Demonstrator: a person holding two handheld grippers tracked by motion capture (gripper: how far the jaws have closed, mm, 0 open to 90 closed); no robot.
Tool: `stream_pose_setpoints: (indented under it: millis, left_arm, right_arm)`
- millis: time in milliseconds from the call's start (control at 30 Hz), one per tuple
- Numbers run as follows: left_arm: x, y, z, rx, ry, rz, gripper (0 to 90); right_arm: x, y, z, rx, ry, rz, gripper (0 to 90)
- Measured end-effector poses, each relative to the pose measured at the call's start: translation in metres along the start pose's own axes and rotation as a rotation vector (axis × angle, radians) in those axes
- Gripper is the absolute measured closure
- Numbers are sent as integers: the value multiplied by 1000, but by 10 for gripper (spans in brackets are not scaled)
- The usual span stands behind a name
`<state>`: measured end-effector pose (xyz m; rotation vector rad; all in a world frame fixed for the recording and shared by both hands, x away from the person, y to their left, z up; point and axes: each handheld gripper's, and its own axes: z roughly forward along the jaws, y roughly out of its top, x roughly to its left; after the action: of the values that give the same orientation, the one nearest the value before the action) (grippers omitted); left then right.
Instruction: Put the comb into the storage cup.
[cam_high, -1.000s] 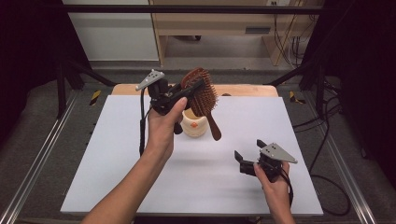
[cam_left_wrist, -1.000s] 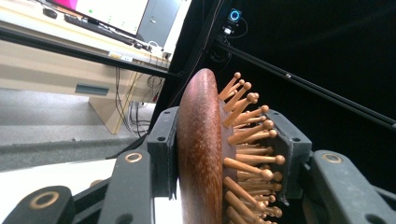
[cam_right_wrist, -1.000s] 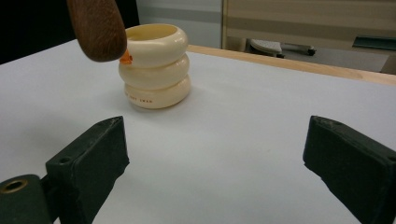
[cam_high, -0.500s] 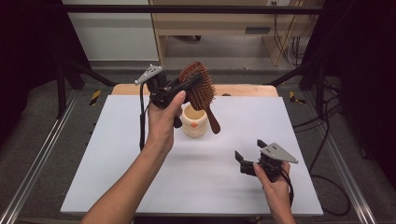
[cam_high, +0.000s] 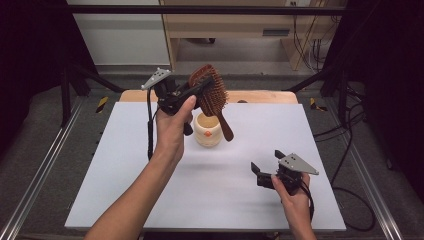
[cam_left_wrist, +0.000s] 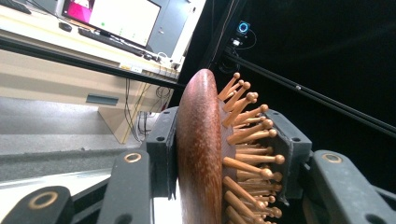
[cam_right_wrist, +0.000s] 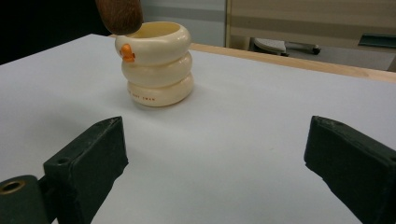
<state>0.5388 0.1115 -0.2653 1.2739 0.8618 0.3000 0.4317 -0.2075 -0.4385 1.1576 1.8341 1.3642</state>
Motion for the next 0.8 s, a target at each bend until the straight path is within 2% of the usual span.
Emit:
stream_pose_setpoints:
  millis: [433,800]
  left_arm:
    - [8,5,-1,-17,27,2,514]
    - [8,8,0,-22,38,15,513]
  right_arm:
    - [-1,-1,0,-1,10,2,60]
    - [-1,0,0,-4,11,6,57]
